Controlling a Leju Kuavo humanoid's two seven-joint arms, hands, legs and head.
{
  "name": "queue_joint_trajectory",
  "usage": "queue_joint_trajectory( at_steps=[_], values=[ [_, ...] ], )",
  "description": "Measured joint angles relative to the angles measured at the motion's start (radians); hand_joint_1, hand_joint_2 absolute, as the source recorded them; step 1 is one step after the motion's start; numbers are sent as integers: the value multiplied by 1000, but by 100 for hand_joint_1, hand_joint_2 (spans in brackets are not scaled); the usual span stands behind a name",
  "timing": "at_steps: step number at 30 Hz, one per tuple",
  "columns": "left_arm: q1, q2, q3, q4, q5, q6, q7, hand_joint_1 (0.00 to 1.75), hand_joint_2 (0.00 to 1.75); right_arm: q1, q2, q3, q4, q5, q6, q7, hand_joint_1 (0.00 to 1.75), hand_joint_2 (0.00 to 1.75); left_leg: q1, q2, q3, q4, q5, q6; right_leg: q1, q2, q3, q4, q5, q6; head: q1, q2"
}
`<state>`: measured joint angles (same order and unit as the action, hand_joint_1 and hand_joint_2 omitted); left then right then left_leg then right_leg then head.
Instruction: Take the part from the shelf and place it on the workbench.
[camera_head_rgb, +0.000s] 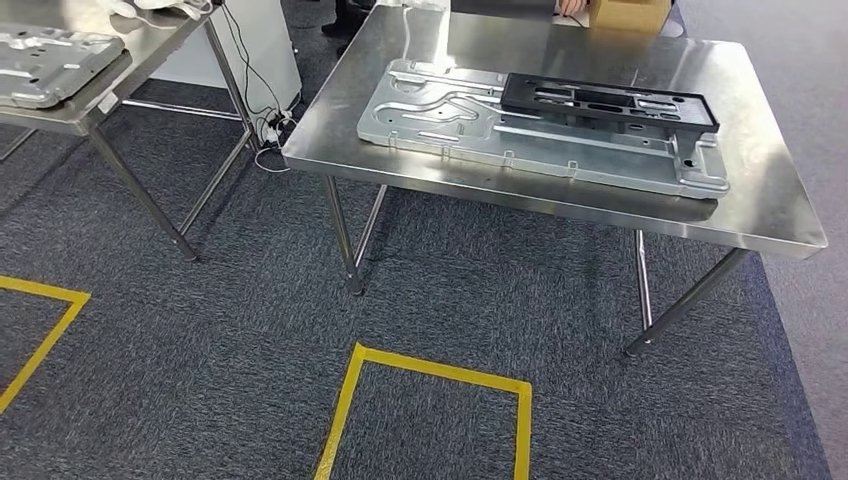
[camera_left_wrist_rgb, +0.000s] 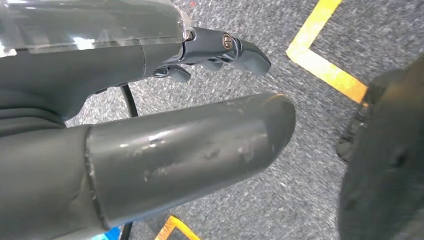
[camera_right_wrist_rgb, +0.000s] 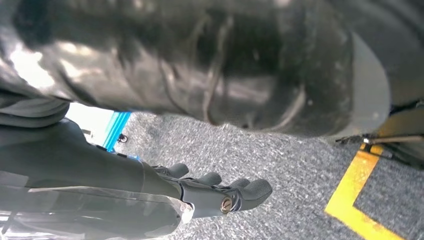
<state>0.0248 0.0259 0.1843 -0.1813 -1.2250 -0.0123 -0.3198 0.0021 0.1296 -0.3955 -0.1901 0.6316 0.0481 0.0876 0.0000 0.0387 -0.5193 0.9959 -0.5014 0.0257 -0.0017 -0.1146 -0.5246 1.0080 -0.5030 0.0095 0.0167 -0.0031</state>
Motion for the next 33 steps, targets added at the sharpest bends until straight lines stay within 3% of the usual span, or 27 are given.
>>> queue_joint_trajectory(
  at_steps=[2,4,6,7,8,9,11,13,15,16,18,20,22,23,24,25,27,28,30,31,33],
  values=[
    [0,0,0,0,0,0,1,0,0,-1,1,-1,0,1,0,1,0,0,6,-17,2,-8,10,12,-3,41,-13,36,-30,11,1,0],
    [-3,-1,-1,0,-1,0,1,0,0,1,0,-3,0,1,0,3,0,0,8,-34,-2,-10,16,20,-6,95,-62,145,-95,17,2,0],
    [-4,-1,-1,0,-1,0,1,0,0,4,0,-5,0,1,0,3,0,0,7,-55,-8,-7,19,23,-7,109,-117,259,-140,18,2,0],
    [-4,-1,-1,0,-1,0,1,0,0,4,0,-6,0,1,0,4,0,0,6,-68,-9,-6,19,24,-7,110,-126,276,-134,18,2,0],
    [-4,-1,-1,0,-1,0,1,0,0,5,0,-6,0,1,0,4,0,0,6,-82,-9,-4,19,23,-8,112,-117,255,-110,17,2,0],
    [-4,-1,-1,0,-1,0,1,0,0,5,0,-6,0,1,0,4,0,0,6,-96,-8,-1,18,22,-9,119,-91,198,-71,15,2,0],
    [-5,-1,-1,1,-1,0,1,0,0,6,0,-6,0,1,0,4,0,0,5,-121,-11,6,16,15,-12,158,-31,68,-16,9,2,0],
    [-6,-2,-1,1,-1,0,1,0,0,6,0,-6,1,1,0,4,0,0,6,-139,-20,10,16,3,-11,181,-8,11,-5,4,2,0],
    [-3,-2,-1,1,-2,0,1,0,0,2,1,-6,1,2,0,5,0,0,9,-158,-27,6,21,-10,-11,162,-7,5,-2,-4,2,0],
    [-2,-2,-1,2,-3,0,1,0,0,0,0,-6,1,3,0,5,0,0,10,-154,-31,10,16,-15,-12,151,-4,-2,2,-11,2,0],
    [-2,-2,-2,2,-5,-1,1,0,0,0,0,-6,1,5,-1,6,0,0,12,-110,-61,73,-24,-23,-16,125,0,-16,8,-24,1,0],
    [-5,-3,-3,2,-10,-1,1,0,0,4,0,-6,1,9,-2,6,0,0,15,-60,-122,200,-90,-31,-13,98,0,-19,8,-31,-1,0],
    [-6,-3,-7,2,-15,-1,1,0,0,5,0,-6,1,13,-2,7,0,0,17,-47,-157,278,-112,-37,-11,70,-1,-17,5,-32,-1,0],
    [-5,-3,-10,2,-17,-1,1,0,0,5,0,-7,1,16,-2,8,0,0,17,-44,-148,264,-95,-38,-10,57,0,-16,3,-32,-1,0],
    [-5,-3,-14,3,-19,-1,1,0,0,4,0,-7,1,18,-3,9,0,0,16,-37,-119,215,-65,-37,-9,45,1,-14,0,-31,-1,0],
    [-4,-3,-17,3,-21,-1,1,0,0,4,0,-7,1,20,-4,10,0,0,15,-18,-78,142,-33,-34,-9,34,5,-12,-2,-29,-1,0],
    [-6,-3,-22,3,-25,0,1,0,0,3,1,-7,1,23,-5,12,0,0,6,26,-17,26,2,-22,-4,13,12,-10,-9,-21,0,0],
    [-7,-3,-24,3,-27,0,1,0,0,3,1,-7,1,26,-7,14,0,0,2,37,-7,2,5,-17,-2,2,15,-9,-11,-15,0,0],
    [-5,-3,-26,3,-31,2,1,0,0,0,2,-6,1,32,-11,16,0,0,-1,19,-8,-5,6,-7,-1,-19,22,-12,-14,-4,0,0],
    [-3,-4,-27,3,-33,2,2,0,0,-2,2,-6,1,36,-14,17,0,0,2,6,-6,-10,10,-2,-3,-11,25,-9,-19,3,0,0],
    [-4,-5,-30,3,-35,2,2,0,0,-2,2,-6,1,42,-18,19,0,0,8,-16,-1,-21,20,10,-7,42,7,42,-59,12,1,0]
  ],
)
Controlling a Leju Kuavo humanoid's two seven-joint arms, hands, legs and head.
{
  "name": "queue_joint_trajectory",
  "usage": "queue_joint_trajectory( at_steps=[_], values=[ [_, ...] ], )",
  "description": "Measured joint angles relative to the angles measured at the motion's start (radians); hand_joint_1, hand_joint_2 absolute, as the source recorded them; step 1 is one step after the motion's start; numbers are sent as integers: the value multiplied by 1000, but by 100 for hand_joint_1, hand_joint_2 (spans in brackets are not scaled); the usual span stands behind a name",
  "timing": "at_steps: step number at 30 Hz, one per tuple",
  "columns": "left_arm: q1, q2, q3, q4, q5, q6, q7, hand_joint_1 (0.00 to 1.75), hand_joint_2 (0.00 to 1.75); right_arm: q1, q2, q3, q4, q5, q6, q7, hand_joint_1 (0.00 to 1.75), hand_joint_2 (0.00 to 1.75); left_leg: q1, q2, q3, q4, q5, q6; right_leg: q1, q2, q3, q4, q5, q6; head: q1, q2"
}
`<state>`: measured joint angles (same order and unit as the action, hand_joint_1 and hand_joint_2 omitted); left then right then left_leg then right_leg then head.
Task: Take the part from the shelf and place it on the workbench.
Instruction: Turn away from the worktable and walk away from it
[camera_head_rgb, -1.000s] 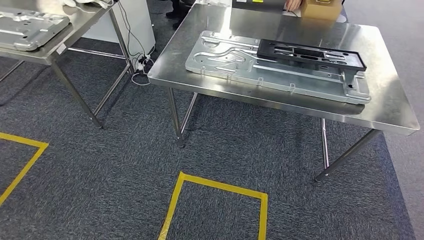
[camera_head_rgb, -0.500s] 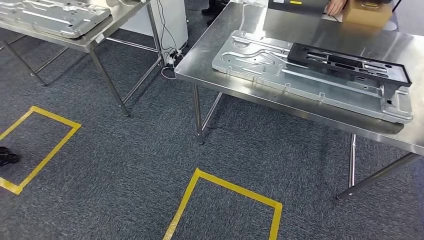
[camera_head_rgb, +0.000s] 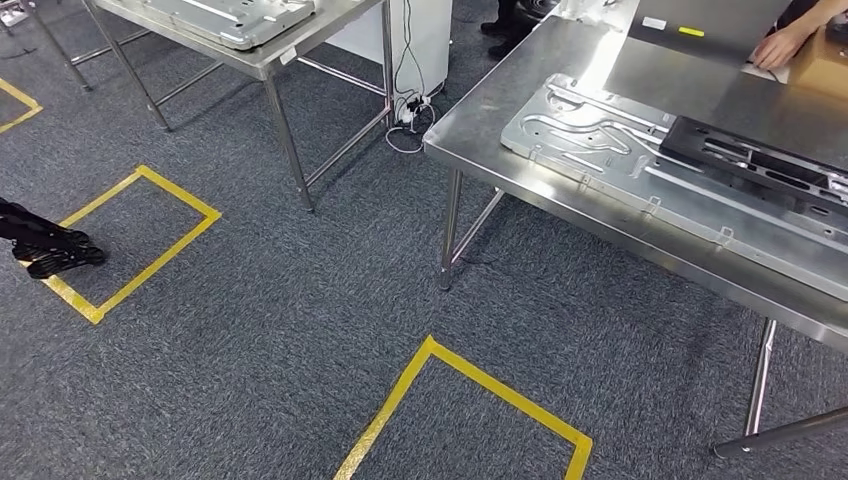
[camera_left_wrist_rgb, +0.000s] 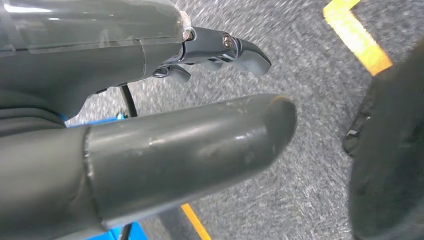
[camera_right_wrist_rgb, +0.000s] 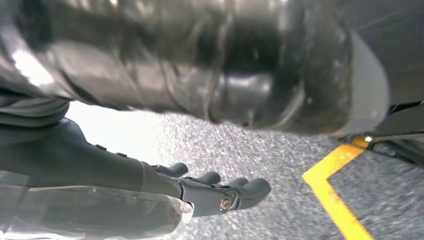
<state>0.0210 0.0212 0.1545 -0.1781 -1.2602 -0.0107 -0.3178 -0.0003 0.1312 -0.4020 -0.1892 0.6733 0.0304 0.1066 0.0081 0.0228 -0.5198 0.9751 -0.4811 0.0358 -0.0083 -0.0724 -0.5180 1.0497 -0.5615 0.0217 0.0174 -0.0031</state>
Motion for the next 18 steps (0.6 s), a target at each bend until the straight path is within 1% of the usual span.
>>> queue_joint_trajectory(
  at_steps=[1,2,3,4,5,6,7,8,9,10,11,12,13,14,15,16,17,18],
  values=[
    [-1,-1,-2,0,-1,0,0,0,0,2,0,0,0,2,-1,1,0,0,2,-10,0,-2,3,4,-3,35,-26,57,-35,2,0,0],
    [-3,-1,-3,0,-3,0,0,0,0,3,0,0,0,4,-2,1,0,0,2,-21,-2,-1,5,6,-5,56,-61,126,-70,3,0,0],
    [-3,-1,-4,0,-4,0,0,0,0,4,0,0,0,5,-2,2,0,0,2,-33,-5,0,5,7,-5,65,-94,191,-96,5,0,0],
    [-3,-1,-5,0,-5,0,0,0,0,5,0,0,0,6,-2,2,0,0,2,-47,-5,1,5,7,-6,68,-115,228,-101,6,0,0],
    [-3,-2,-5,0,-6,0,0,0,0,5,0,0,0,6,-2,2,0,0,3,-62,-5,4,5,6,-8,70,-120,230,-85,6,0,0],
    [-3,-2,-6,0,-6,0,0,0,0,5,0,0,0,6,-3,2,0,0,3,-78,-5,7,3,4,-10,74,-103,189,-48,7,0,0],
    [-3,-3,-7,0,-7,0,0,0,0,6,0,0,0,7,-3,2,0,0,4,-94,-5,12,0,0,-14,89,-74,118,-5,7,0,0],
    [-4,-4,-9,0,-7,0,0,0,0,8,0,0,0,7,-3,2,0,0,4,-108,-8,18,-4,-5,-17,113,-46,52,25,6,0,0],
    [-4,-4,-11,0,-7,0,0,0,0,9,0,0,1,7,-3,2,0,0,3,-120,-12,24,-7,-12,-19,131,-26,1,45,5,0,0],
    [-4,-4,-12,0,-7,0,0,0,0,8,0,0,2,7,-3,2,0,0,3,-129,-17,29,-9,-18,-19,144,-18,-22,50,2,0,0],
    [-3,-4,-13,0,-7,0,0,0,0,7,0,0,2,7,-3,3,0,0,3,-138,-22,30,-9,-24,-16,145,-18,-24,47,-1,0,0],
    [-1,-4,-14,1,-7,0,0,0,0,4,0,0,2,7,-3,3,0,0,5,-147,-25,29,-7,-31,-15,133,-18,-25,48,-7,0,0],
    [1,-4,-14,1,-7,0,0,0,0,2,0,0,2,7,-3,3,0,0,7,-144,-27,31,-8,-36,-15,122,-17,-28,50,-14,0,0],
    [2,-5,-15,1,-7,0,0,0,0,2,0,0,2,7,-3,4,0,0,7,-124,-32,42,-16,-41,-15,110,-14,-33,52,-23,-1,0],
    [1,-5,-15,1,-7,0,0,0,0,3,-1,0,2,7,-3,4,0,0,7,-96,-45,71,-35,-46,-16,96,-11,-37,53,-30,-1,0],
    [-1,-4,-16,1,-7,0,0,0,0,5,-1,0,2,7,-3,4,0,0,7,-64,-68,121,-64,-50,-15,81,-9,-40,53,-37,-1,0],
    [-3,-4,-16,2,-7,0,0,0,0,7,0,0,2,7,-3,4,0,0,7,-42,-100,187,-98,-53,-12,66,-9,-40,52,-40,-2,0],
    [-4,-4,-17,2,-7,0,0,0,0,8,0,0,2,7,-3,4,0,0,7,-33,-133,253,-126,-56,-10,50,-9,-40,50,-42,-2,0]
  ],
)
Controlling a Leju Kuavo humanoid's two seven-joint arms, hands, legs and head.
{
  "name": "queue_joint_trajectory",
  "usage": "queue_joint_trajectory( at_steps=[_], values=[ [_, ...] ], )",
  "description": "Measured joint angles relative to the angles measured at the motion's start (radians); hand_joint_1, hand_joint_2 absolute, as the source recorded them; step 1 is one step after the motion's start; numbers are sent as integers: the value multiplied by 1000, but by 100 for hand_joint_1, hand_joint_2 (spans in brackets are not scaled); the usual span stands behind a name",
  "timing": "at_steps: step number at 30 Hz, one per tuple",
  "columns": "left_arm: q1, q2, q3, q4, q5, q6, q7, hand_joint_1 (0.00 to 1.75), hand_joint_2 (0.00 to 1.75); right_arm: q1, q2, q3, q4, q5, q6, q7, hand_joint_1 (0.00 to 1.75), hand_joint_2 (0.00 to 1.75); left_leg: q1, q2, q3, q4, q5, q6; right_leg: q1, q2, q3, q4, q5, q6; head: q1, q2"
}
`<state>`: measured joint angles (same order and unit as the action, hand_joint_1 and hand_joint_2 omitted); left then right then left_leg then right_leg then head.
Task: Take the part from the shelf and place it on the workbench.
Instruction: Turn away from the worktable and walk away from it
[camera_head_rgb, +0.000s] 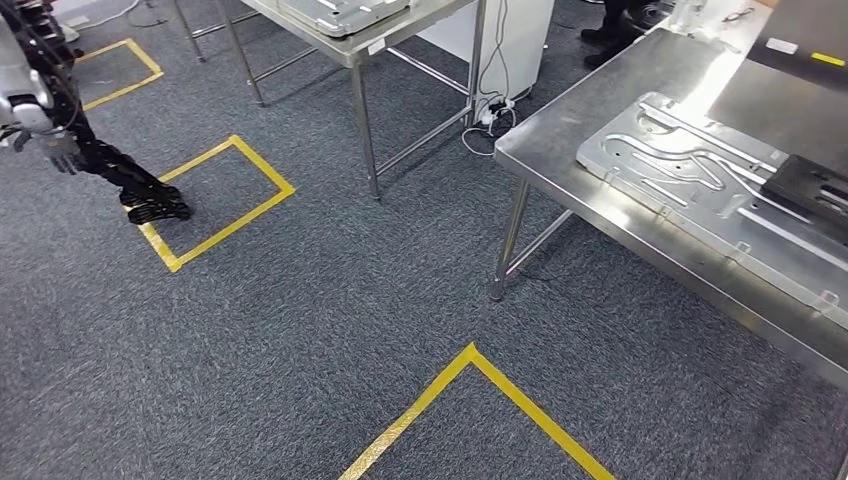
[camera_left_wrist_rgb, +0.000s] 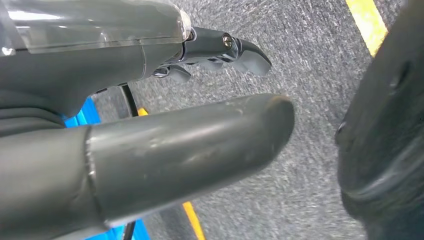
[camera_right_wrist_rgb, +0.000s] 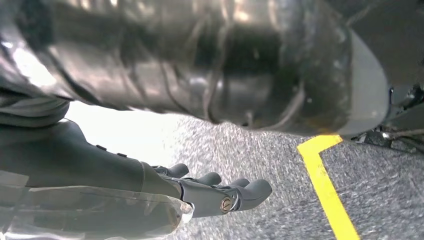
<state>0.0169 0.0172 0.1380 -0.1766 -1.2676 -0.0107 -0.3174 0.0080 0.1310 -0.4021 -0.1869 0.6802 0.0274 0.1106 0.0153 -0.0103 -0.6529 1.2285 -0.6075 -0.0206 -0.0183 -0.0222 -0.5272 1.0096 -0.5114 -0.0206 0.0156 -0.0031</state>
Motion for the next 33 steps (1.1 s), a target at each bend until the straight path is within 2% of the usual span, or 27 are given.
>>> queue_joint_trajectory(
  at_steps=[1,2,3,4,6,7,8,10,11,12,14,15,16,17,18,19,21,22,23,25,26,28,29,30,31,32,33],
  values=[
    [0,0,0,0,0,0,0,0,0,1,0,0,0,0,0,0,0,0,0,3,-23,47,-14,-2,2,-15,0,0,-2,-1,0,0],
    [0,0,-1,0,0,0,0,0,0,1,0,0,0,0,0,0,0,0,0,5,-28,58,-7,-2,3,-29,2,0,-4,-1,0,0],
    [1,0,-1,0,0,0,0,0,0,0,0,0,0,0,0,0,0,0,0,8,-11,26,18,0,4,-42,4,0,-6,-1,0,0],
    [2,0,-1,0,0,0,0,0,0,-1,0,0,0,0,0,0,0,0,-1,19,24,-40,54,4,5,-53,8,0,-8,1,0,0],
    [3,0,-1,0,0,0,0,0,0,-2,0,0,0,0,0,0,0,0,-8,58,93,-174,103,18,8,-74,16,0,-14,7,0,0],
    [3,0,-1,0,0,0,0,0,0,-2,0,0,0,0,0,0,0,0,-13,71,109,-210,112,24,10,-84,19,0,-16,11,0,0],
    [3,0,-1,0,0,0,0,0,0,-4,0,0,0,0,1,0,0,0,-16,74,112,-222,110,30,11,-93,21,-1,-17,17,0,0],
    [6,1,-1,0,0,0,0,0,0,-9,0,0,0,0,2,0,0,0,-15,51,111,-228,117,41,10,-102,27,-3,-19,29,0,0],
    [7,1,-1,0,0,0,0,0,0,-11,1,0,0,0,2,0,0,0,-11,41,114,-235,122,47,9,-85,27,4,-26,35,1,0],
    [7,1,-1,0,0,0,0,0,0,-11,0,0,0,0,2,0,0,0,-8,31,117,-242,128,53,8,-57,18,26,-43,40,1,0],
    [3,0,-1,0,0,0,0,0,0,-8,0,0,0,0,2,0,0,0,-5,11,118,-249,135,60,5,3,-32,130,-104,46,2,0],
    [2,0,-1,0,0,0,0,0,0,-6,0,0,0,0,2,0,0,0,-6,0,116,-248,136,61,5,14,-67,199,-135,47,1,0],
    [2,0,-1,0,-1,0,0,0,0,-5,0,0,0,0,2,0,0,0,-7,-13,115,-247,136,62,5,18,-96,254,-150,48,1,0],
    [2,0,-2,0,-5,0,0,0,0,-5,0,0,0,2,3,0,0,0,-7,-27,114,-245,136,61,5,19,-111,277,-145,48,1,0],
    [2,0,-4,0,-12,0,-1,0,0,-4,0,0,0,4,4,0,0,0,-7,-42,114,-242,135,61,4,21,-106,260,-120,48,1,0],
    [2,0,-7,0,-20,0,-1,0,0,-3,0,0,0,7,7,0,0,0,-7,-57,115,-239,134,59,3,28,-84,206,-79,47,1,0],
    [0,-3,-17,0,-37,1,-1,0,0,-1,0,0,1,11,10,-2,0,0,-8,-84,111,-228,129,53,-1,79,-30,75,-16,41,1,0],
    [-1,-4,-22,0,-41,1,0,0,0,0,1,0,1,12,10,-2,0,0,-7,-95,106,-224,128,48,-2,101,-14,33,-3,38,1,0],
    [-1,-6,-26,0,-44,2,1,0,0,-1,1,0,1,13,11,-3,0,0,-7,-106,100,-221,128,42,-2,117,-9,17,-2,35,1,0],
    [1,-8,-31,0,-47,2,4,0,0,-3,3,0,2,15,11,-4,0,0,-5,-127,92,-222,131,28,-1,100,-7,12,-1,26,1,0],
    [2,-9,-33,0,-49,2,5,0,0,-4,4,0,2,16,10,-4,0,0,-5,-117,89,-216,127,23,-2,86,-3,7,0,18,1,0],
    [2,-11,-37,0,-53,2,5,0,0,-2,5,0,2,17,10,-5,0,0,-6,-62,60,-155,89,15,-6,53,4,-4,3,3,-1,0],
    [0,-12,-40,0,-55,2,6,0,0,-1,5,0,2,18,10,-5,0,0,-6,-28,31,-95,57,11,-4,37,5,-6,2,-2,-3,0],
    [-2,-12,-43,0,-58,2,6,0,0,0,6,0,2,18,10,-5,0,0,-4,-10,-3,-27,24,7,-2,21,5,-6,1,-4,-3,0],
    [-3,-12,-47,0,-60,2,5,0,0,1,7,0,2,19,10,-5,0,0,-2,-1,-31,31,3,3,0,5,5,-5,-1,-4,-3,0],
    [-3,-13,-50,0,-62,2,5,0,0,1,7,0,2,20,10,-5,0,0,-1,3,-45,61,-1,0,0,-11,6,-5,-3,-4,-3,0],
    [-3,-13,-52,0,-62,2,5,0,0,1,7,0,2,20,10,-5,0,0,0,6,-37,49,16,-1,0,-25,8,-5,-5,-3,-3,0]
  ],
)
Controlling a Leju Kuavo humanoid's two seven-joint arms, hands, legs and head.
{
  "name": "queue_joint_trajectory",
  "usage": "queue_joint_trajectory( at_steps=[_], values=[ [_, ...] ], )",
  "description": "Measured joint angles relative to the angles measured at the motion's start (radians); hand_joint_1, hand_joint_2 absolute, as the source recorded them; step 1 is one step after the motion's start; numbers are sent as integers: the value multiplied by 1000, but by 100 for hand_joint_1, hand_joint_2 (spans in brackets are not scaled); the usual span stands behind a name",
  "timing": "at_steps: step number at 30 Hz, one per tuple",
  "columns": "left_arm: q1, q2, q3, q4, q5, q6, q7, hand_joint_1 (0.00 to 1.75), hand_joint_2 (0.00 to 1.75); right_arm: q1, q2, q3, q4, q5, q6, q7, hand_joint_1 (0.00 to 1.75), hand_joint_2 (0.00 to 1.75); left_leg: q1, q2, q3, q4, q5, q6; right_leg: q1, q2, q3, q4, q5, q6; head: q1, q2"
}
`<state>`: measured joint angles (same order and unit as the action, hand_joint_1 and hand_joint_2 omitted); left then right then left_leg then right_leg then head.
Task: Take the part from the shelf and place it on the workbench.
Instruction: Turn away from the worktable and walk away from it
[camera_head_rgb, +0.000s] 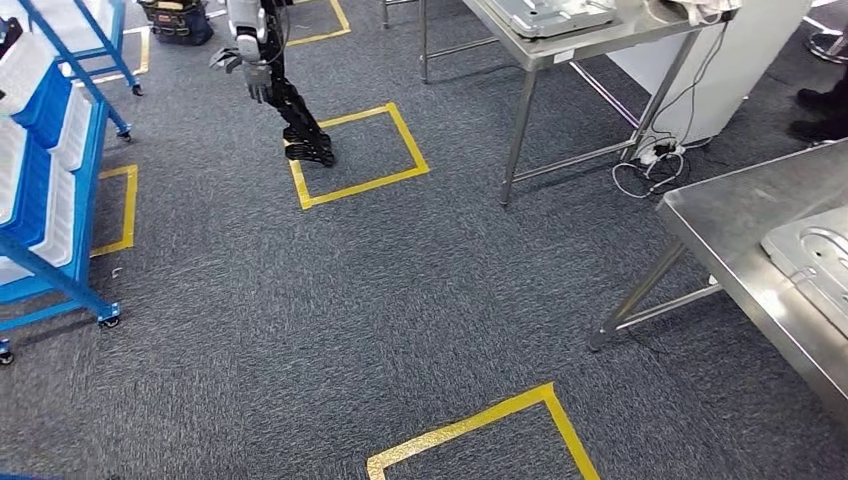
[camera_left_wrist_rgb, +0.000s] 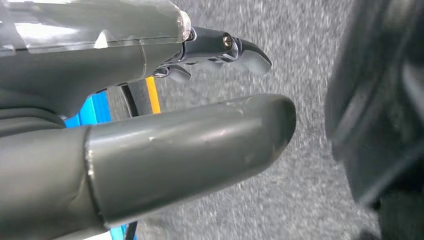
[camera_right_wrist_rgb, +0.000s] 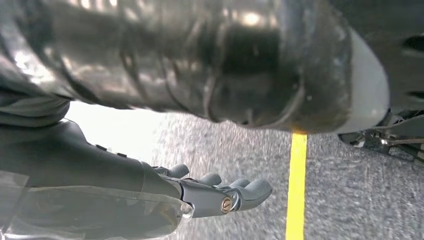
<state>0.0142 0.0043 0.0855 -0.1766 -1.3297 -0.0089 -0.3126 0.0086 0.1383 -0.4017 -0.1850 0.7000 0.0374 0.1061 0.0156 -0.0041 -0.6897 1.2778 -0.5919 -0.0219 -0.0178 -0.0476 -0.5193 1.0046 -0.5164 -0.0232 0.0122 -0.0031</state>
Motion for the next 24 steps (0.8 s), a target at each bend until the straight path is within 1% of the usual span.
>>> queue_joint_trajectory(
  at_steps=[1,2,3,4,5,6,7,8,9,10,11,12,13,14,15,16,17,18,19,20,21,22,23,24],
  values=[
    [1,0,-1,0,0,0,0,0,0,-1,0,0,0,0,0,0,0,0,1,6,29,-51,32,1,0,-13,4,0,-3,2,0,0],
    [2,0,-2,0,-1,0,0,0,0,-1,1,0,0,0,0,0,0,0,0,23,70,-126,66,3,1,-25,9,0,-6,5,0,0],
    [3,0,-2,0,-1,0,0,0,0,-2,1,0,0,0,0,0,0,0,-4,41,107,-195,90,8,3,-35,13,0,-10,9,0,0],
    [2,0,-2,0,-2,0,0,0,0,-2,1,0,0,1,0,0,0,0,-8,56,133,-245,103,14,5,-44,17,1,-13,14,0,0],
    [2,0,-3,0,-2,0,0,0,0,-3,2,0,0,1,0,0,0,0,-12,63,144,-268,105,20,7,-53,19,1,-16,20,0,0],
    [3,-1,-4,0,-3,0,0,0,0,-5,2,0,0,2,0,0,0,0,-15,58,143,-272,102,26,8,-62,21,0,-18,26,0,0],
    [5,-1,-5,0,-4,0,0,0,0,-8,2,0,0,3,0,0,0,0,-14,47,142,-274,104,32,8,-70,25,-1,-19,31,1,0],
    [7,-1,-7,0,-5,0,0,0,0,-11,2,0,0,3,0,0,0,0,-12,38,143,-278,106,38,7,-65,28,2,-24,37,1,0],
    [8,-1,-8,0,-6,0,-1,0,0,-12,2,0,0,4,0,1,0,0,-10,29,145,-283,109,44,6,-47,26,15,-36,42,1,0],
    [7,-2,-10,0,-7,-1,-1,0,0,-12,2,0,0,4,0,1,0,0,-7,21,149,-288,113,51,5,-21,13,48,-59,45,1,0],
    [5,-2,-12,0,-9,-1,-1,0,0,-10,2,0,0,4,0,1,0,0,-6,13,151,-290,115,55,3,9,-14,104,-91,46,1,0],
    [4,-2,-14,0,-10,-1,-1,0,0,-8,2,0,0,5,0,2,0,0,-6,4,150,-290,115,59,3,29,-50,173,-124,47,1,0],
    [4,-2,-16,0,-11,-1,-2,0,0,-7,2,0,0,5,1,3,0,0,-6,-7,150,-289,115,60,3,39,-86,240,-147,48,1,0],
    [4,-2,-19,0,-13,-1,-2,0,0,-6,2,0,0,6,1,4,0,0,-6,-19,150,-289,115,61,3,42,-112,283,-154,48,1,0],
    [4,-2,-21,0,-13,-1,-2,0,0,-5,2,0,0,7,1,4,0,0,-6,-33,152,-288,114,61,2,44,-121,287,-137,49,1,0],
    [4,-3,-22,0,-14,-1,-2,0,0,-5,2,0,0,7,1,5,0,0,-6,-47,155,-287,113,59,0,47,-110,250,-100,49,1,0],
    [3,-3,-24,0,-14,-1,-3,0,0,-4,2,0,0,7,1,5,0,0,-5,-61,157,-285,111,57,-3,55,-87,190,-58,48,1,0],
    [3,-4,-25,0,-14,-1,-3,0,0,-3,2,0,0,7,1,5,0,0,-5,-74,157,-282,108,53,-6,78,-60,123,-25,47,1,0],
    [2,-4,-25,0,-14,-2,-3,0,0,-2,2,0,0,7,1,5,0,0,-6,-85,155,-277,104,47,-8,98,-40,71,-3,45,1,0],
    [1,-4,-25,0,-15,-2,-3,0,0,-1,2,0,1,7,2,5,0,0,-7,-95,151,-272,102,40,-8,113,-29,43,5,43,0,0],
    [1,-4,-26,0,-16,-2,-3,0,0,-2,2,0,1,8,2,5,0,0,-6,-105,146,-270,100,33,-7,122,-25,31,3,40,0,0],
    [2,-4,-26,0,-17,-2,-3,0,0,-4,2,0,2,8,2,5,0,0,-6,-115,144,-269,100,26,-5,112,-25,28,5,36,0,0],
    [4,-3,-26,0,-17,-3,-3,0,0,-5,1,0,2,8,3,5,0,0,-3,-116,143,-268,100,21,-5,100,-23,26,6,29,0,0],
    [5,-3,-27,1,-19,-3,-3,0,0,-6,1,0,2,9,3,5,0,0,-3,-101,139,-258,93,16,-6,88,-20,22,7,22,0,0]
  ],
)
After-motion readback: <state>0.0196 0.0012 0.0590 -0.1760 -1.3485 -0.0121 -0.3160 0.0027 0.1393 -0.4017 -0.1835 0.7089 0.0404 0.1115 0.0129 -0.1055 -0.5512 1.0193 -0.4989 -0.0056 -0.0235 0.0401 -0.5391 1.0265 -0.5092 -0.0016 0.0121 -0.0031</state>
